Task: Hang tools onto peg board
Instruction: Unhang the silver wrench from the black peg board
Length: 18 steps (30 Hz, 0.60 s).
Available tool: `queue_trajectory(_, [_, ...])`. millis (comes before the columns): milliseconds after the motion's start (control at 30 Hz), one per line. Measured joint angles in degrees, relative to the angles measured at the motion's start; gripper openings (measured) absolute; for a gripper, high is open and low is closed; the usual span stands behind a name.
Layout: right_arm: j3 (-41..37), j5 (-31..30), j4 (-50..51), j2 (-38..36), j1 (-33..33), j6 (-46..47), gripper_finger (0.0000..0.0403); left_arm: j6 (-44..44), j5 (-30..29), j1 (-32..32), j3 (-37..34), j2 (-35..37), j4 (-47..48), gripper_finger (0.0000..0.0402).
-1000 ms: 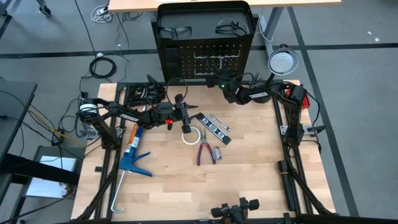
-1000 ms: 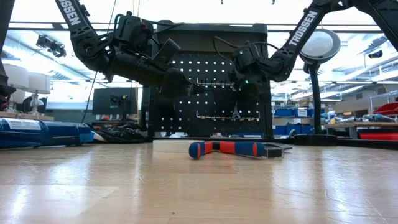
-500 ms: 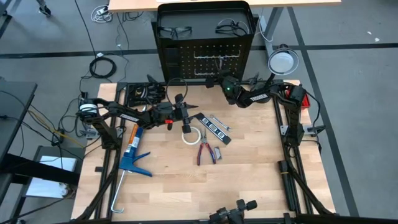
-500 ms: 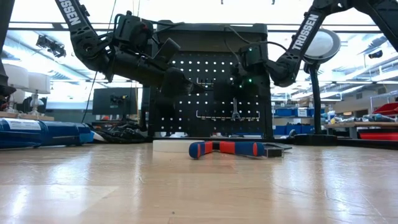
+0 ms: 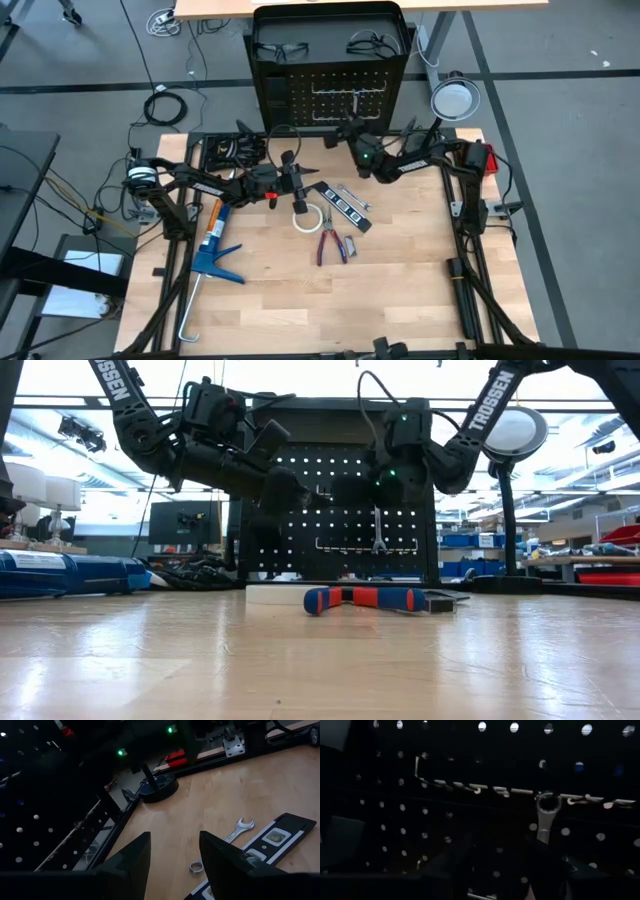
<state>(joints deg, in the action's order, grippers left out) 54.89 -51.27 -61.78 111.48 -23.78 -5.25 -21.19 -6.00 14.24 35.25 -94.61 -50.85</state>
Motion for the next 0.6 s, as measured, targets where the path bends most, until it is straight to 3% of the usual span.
queue_trajectory(267, [8.57, -3.33, 8.39, 0.02, 3.55, -2.82, 0.0172, 0.33, 0.0, 0.0, 0.0, 0.0, -0.31, 0.0172])
queue_trajectory(433, [9.29, -5.77, 9.15, 0.02, 1.82, -4.41, 0.0172, 0.37, 0.0, 0.02, 0.0, 0.0, 0.26, 0.0172])
queue_trajectory(600, [7.4, -4.72, 12.77, 0.04, -2.49, 2.64, 0.0172, 0.39, 0.0, 0.01, 0.0, 0.0, 0.26, 0.0172])
